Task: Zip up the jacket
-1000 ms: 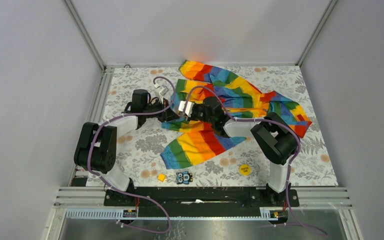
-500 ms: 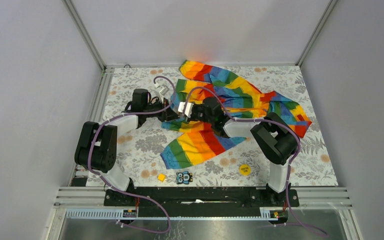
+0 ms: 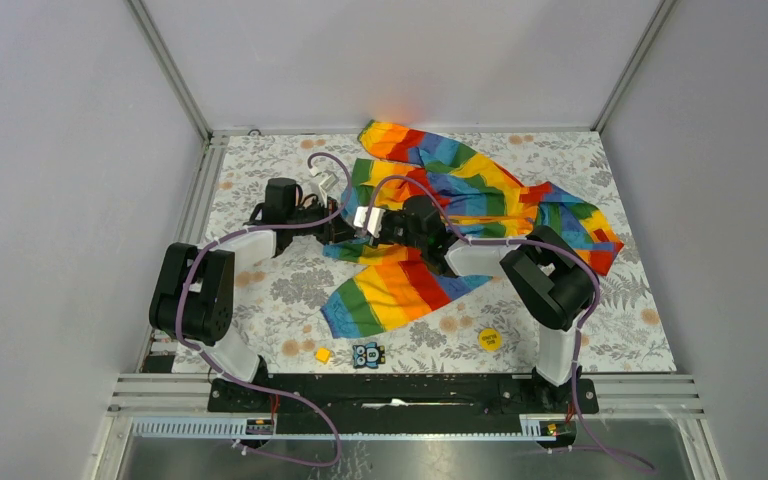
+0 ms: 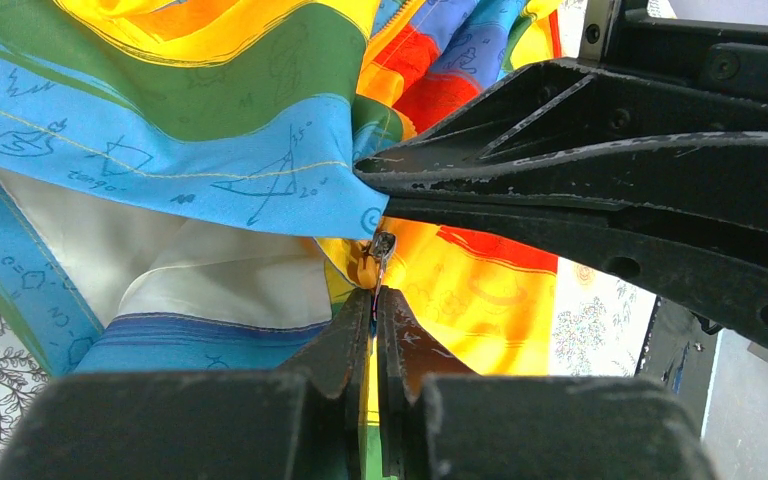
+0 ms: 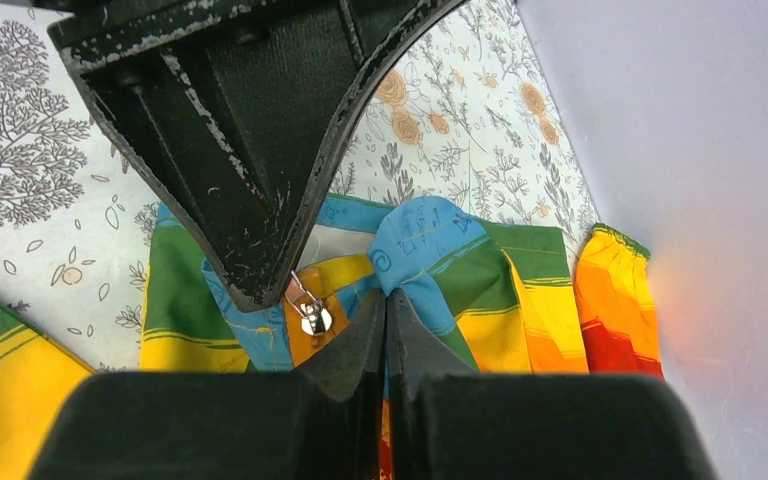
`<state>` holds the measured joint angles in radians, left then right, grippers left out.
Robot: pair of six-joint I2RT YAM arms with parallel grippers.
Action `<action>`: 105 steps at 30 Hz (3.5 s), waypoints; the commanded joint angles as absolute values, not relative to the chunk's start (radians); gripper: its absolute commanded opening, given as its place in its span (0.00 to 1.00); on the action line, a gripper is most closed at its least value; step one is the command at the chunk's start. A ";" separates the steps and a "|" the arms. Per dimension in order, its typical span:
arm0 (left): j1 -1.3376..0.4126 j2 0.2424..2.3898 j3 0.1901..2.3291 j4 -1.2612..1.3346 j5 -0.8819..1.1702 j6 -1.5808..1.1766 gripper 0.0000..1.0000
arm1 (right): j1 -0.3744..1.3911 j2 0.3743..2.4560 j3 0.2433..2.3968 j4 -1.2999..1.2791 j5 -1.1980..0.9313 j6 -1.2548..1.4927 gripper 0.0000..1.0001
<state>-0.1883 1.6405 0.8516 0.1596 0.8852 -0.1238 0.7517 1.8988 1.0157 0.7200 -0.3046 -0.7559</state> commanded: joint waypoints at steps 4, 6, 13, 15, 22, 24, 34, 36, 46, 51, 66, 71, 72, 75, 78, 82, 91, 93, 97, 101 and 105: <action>-0.189 1.638 0.887 0.211 0.927 -0.113 0.00 | 0.771 1.872 1.012 0.854 -0.361 -0.634 0.00; -0.189 1.637 0.884 0.218 0.928 -0.117 0.00 | 0.770 1.878 1.006 0.880 -0.368 -0.605 0.00; -0.187 1.626 0.868 0.248 0.938 -0.135 0.00 | 0.747 1.893 0.986 0.994 -0.429 -0.454 0.00; -0.186 1.623 0.862 0.260 0.939 -0.142 0.00 | 0.738 1.899 0.981 1.038 -0.440 -0.388 0.00; -0.186 1.578 0.811 0.321 0.918 -0.147 0.00 | 0.676 1.922 0.973 1.130 -0.470 -0.174 0.00; -0.186 1.565 0.796 0.347 0.910 -0.148 0.00 | 0.666 1.932 0.971 1.162 -0.489 -0.126 0.00; -0.186 1.535 0.770 0.383 0.900 -0.152 0.00 | 0.661 1.993 0.994 1.299 -0.578 0.086 0.00; -0.186 1.529 0.765 0.390 0.900 -0.153 0.00 | 0.661 1.999 0.994 1.314 -0.579 0.105 0.00; -0.185 1.506 0.740 0.422 0.854 -0.197 0.03 | 0.655 2.038 0.980 1.455 -0.507 0.333 0.00; -0.186 1.485 0.707 0.462 0.825 -0.231 0.06 | 0.643 2.076 0.981 1.537 -0.481 0.507 0.00; -0.187 1.471 0.684 0.555 0.849 -0.250 0.04 | 0.639 2.200 1.067 1.681 -0.482 0.934 0.00; -0.186 1.466 0.680 0.556 0.832 -0.244 0.02 | 0.645 2.200 1.078 1.683 -0.466 0.997 0.00; -0.187 1.470 0.683 0.556 0.828 -0.245 0.02 | 0.647 2.200 1.080 1.683 -0.461 1.013 0.00; -0.196 1.486 0.693 0.558 0.821 -0.257 0.02 | 0.656 2.193 1.084 1.683 -0.444 1.028 0.00; -0.198 1.496 0.696 0.562 0.815 -0.283 0.02 | 0.658 2.190 1.085 1.683 -0.433 1.034 0.00; -0.195 1.487 0.714 0.495 0.797 -0.314 0.18 | 0.651 2.198 1.075 1.683 -0.425 1.017 0.00; -0.152 1.455 0.727 0.427 0.853 -0.437 0.53 | 0.639 2.215 1.074 1.681 -0.434 1.001 0.00; -0.125 1.430 0.712 0.412 0.852 -0.469 0.57 | 0.638 2.213 1.074 1.682 -0.434 0.999 0.00; -0.087 1.379 0.702 0.366 0.788 -0.518 0.85 | 0.637 2.213 1.076 1.680 -0.430 1.002 0.00; -0.089 1.355 0.719 0.369 0.707 -0.534 0.82 | 0.635 2.214 1.080 1.678 -0.423 1.015 0.00; -0.101 1.378 0.752 0.337 0.670 -0.492 0.70 | 0.636 2.212 1.081 1.677 -0.417 1.025 0.00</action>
<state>-0.0887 1.3781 0.7063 0.3374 0.7280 -0.5087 0.6338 2.2120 1.0454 1.5021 -0.4282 1.0054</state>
